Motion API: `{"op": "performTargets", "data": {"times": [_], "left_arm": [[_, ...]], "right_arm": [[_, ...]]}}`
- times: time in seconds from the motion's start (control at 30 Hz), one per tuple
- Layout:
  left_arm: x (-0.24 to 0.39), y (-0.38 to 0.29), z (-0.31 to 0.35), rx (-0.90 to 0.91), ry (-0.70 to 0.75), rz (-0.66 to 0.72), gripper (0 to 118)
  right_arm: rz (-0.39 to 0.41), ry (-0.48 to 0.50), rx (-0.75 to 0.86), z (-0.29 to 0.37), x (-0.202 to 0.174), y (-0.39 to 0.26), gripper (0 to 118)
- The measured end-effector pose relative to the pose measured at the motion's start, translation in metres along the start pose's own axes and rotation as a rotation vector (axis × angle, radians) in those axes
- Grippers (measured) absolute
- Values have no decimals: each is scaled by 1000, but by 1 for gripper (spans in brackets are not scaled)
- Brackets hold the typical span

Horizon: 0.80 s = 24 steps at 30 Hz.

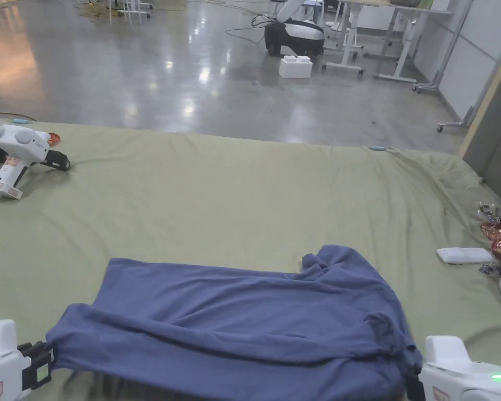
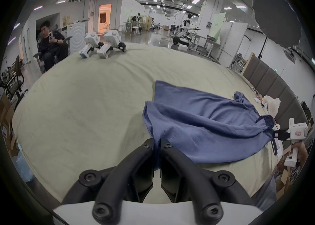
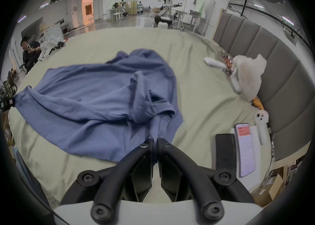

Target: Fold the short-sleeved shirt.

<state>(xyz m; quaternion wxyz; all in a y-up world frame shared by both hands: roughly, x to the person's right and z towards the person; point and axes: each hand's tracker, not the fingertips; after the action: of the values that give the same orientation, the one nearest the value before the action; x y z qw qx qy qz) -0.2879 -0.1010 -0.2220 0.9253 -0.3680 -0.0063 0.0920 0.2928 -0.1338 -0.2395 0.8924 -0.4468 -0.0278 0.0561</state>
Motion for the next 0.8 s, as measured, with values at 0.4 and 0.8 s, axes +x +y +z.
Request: {"op": "performTargets", "data": {"times": [0.4, 0.8], "left_arm": [[-24, -46, 40, -68, 49, -34, 3], [-28, -115, 12, -188, 100, -43, 3]], "right_arm": [[100, -37, -44, 64, -5, -40, 3], [42, -43, -182, 19, -20, -122, 4]]}}
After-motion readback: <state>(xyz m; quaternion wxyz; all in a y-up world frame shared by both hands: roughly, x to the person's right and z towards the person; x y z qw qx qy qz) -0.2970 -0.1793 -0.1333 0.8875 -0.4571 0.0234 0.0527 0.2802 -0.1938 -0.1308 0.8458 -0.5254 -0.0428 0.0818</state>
